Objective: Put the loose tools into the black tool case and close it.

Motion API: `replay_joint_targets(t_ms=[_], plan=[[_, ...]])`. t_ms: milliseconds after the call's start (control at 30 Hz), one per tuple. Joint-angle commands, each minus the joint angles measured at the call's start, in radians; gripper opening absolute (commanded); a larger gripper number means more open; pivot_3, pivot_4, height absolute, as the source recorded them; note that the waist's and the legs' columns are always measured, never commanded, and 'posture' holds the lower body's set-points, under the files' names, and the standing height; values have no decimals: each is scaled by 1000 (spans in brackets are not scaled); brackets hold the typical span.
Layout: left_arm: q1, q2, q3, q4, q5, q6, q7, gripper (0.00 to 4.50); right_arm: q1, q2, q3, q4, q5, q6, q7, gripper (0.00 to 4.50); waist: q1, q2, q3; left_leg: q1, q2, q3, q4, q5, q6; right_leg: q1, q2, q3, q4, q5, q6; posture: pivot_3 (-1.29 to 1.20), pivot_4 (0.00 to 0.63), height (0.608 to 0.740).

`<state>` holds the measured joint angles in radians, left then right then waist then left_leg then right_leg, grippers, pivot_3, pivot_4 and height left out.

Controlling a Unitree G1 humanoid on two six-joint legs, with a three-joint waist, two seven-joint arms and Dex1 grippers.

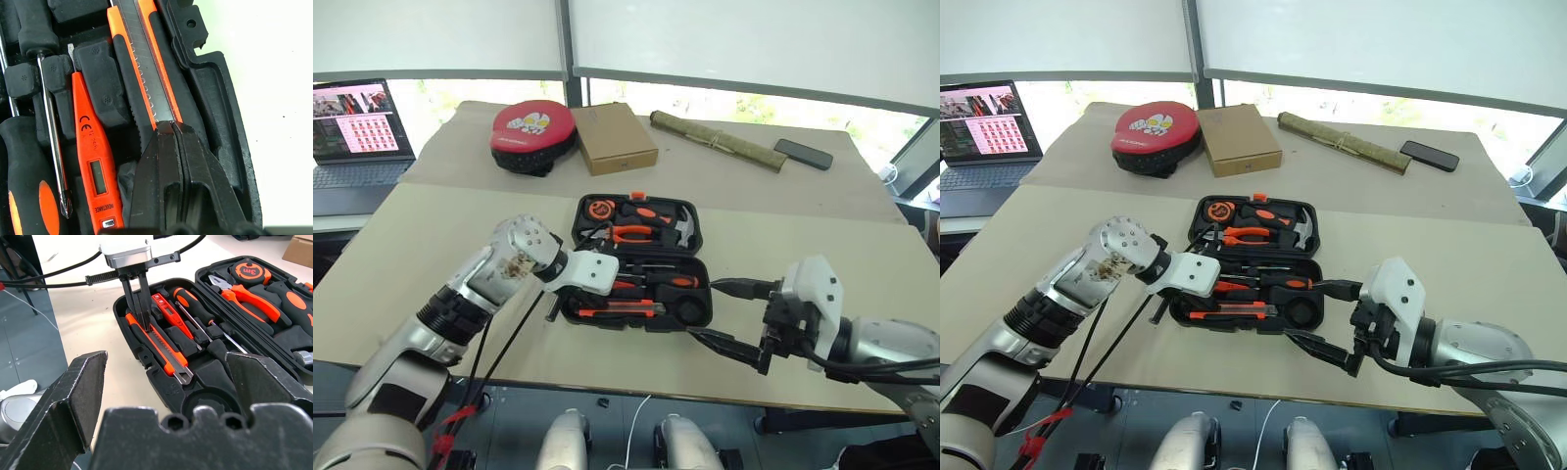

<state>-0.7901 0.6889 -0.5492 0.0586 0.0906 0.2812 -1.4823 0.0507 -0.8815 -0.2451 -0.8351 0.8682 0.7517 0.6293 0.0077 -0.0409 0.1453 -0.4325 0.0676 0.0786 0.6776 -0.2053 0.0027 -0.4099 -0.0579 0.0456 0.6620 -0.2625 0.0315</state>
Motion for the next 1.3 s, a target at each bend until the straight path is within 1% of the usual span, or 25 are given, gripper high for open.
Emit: replay_joint_targets(t_ms=[33,100,433,533,600,633,667,767,867,967,1067,1133,1233,1300], plan=[[38,1,-55,49,56,-6,-4,81,-9,-2,-26,-26,12,-12,-5,4500,1,0,0,3,0,0,-1,0,0,3,0,0,-1,0,0,0,150,740],[44,0,-54,54,60,-13,-3,81,-10,-1,-23,-25,12,-12,-7,4500,1,0,0,7,0,0,-2,0,0,7,0,0,-3,-1,0,0,150,740],[71,-10,-54,119,76,-34,33,81,-29,0,-9,-11,11,-7,-10,4500,1,13,-12,9,0,1,-2,0,0,9,0,0,-3,-2,0,0,150,740],[62,-25,41,75,-27,50,30,81,-32,-12,-29,-4,18,-2,-1,4500,1,14,-12,11,0,0,-2,0,0,11,0,0,-4,-5,3,0,150,740],[46,-30,119,33,-115,136,14,583,-26,-22,-60,2,26,2,4,4500,0,14,-12,11,0,0,-2,0,0,10,0,0,-4,-5,3,0,150,740],[41,-20,160,7,-164,176,-4,752,-14,-28,-84,3,33,5,6,4500,0,13,-11,10,0,0,-2,0,0,9,0,0,-3,-5,3,0,150,740],[36,-6,193,-14,-203,207,-21,1059,-1,-33,-107,3,38,7,8,4500,0,12,-10,8,0,0,-2,0,0,7,0,0,-3,-5,3,0,150,740],[32,35,277,-58,-295,259,-46,2237,65,-46,-194,1,53,20,23,4500,1,10,-8,3,0,0,-2,0,0,4,0,0,-3,-3,0,0,150,740],[32,58,371,-80,-390,288,-49,3304,171,-43,-314,5,50,34,49,4500,3,10,-8,1,0,-1,-3,-1,1,4,-1,-1,-6,-3,0,0,150,740],[29,60,461,-72,-452,264,-27,4418,314,-18,-456,36,7,34,86,4500,8,9,-7,1,-1,-1,-3,-1,1,5,-1,-2,-7,-4,1,0,150,740],[31,59,513,-76,-502,255,-11,4471,436,22,-578,97,-25,34,116,4500,6,9,-7,1,-1,-2,-3,-1,1,6,-1,-2,-7,-4,1,0,150,740],[33,57,511,-85,-505,252,6,4471,484,38,-614,124,-41,23,139,4500,5,9,-7,1,-1,-2,-3,-1,1,6,-1,-2,-8,-4,2,0,150,740],[37,38,497,-93,-498,205,24,4471,504,39,-603,160,-75,9,154,4500,1,9,-7,2,-1,-2,-3,-1,1,6,-1,-1,-8,-5,3,0,150,740],[34,19,492,-107,-518,217,35,4471,483,25,-550,197,-119,-7,152,4500,-2,9,-7,2,-1,-2,-3,-1,1,6,-1,-1,-8,-5,3,0,150,740]])
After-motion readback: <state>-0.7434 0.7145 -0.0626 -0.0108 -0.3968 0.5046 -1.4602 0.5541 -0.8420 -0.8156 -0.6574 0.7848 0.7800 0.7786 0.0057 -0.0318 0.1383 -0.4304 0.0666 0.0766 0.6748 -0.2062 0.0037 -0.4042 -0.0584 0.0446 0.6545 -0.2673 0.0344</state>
